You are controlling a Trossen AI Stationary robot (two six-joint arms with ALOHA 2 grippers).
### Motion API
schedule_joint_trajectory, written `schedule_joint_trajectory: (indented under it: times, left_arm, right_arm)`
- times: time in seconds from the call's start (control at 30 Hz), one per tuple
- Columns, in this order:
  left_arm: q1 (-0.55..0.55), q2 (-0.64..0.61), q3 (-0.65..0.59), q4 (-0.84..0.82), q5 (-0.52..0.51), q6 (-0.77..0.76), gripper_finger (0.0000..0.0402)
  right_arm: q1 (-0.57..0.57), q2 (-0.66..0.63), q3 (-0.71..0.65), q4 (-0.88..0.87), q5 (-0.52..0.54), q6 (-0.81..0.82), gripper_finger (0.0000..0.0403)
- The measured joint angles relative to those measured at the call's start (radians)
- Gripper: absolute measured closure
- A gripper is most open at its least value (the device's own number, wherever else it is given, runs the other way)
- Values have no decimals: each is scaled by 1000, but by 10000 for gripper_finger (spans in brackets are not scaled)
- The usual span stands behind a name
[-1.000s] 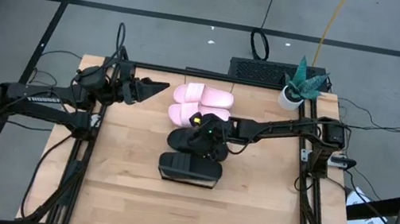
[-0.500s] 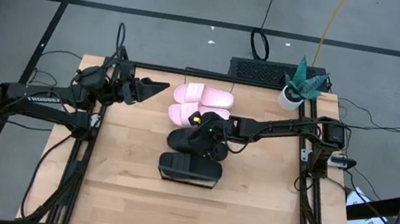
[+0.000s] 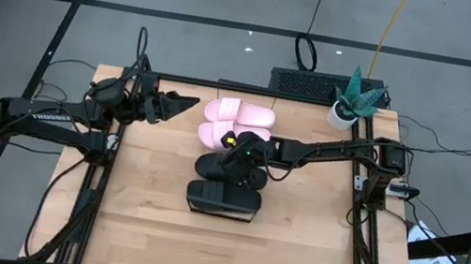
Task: Pick and place slides into the shelf
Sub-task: Put the black slide on the shelf
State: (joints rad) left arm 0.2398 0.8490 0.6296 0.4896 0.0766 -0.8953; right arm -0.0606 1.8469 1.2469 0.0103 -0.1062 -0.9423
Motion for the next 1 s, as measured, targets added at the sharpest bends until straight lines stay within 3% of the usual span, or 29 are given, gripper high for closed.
schedule_joint_trajectory:
  times: [1.0]
  left_arm:
    - [0,0,0,0,0,0,144]
  right_arm:
    - [-25,25,1,26,-29,-40,403]
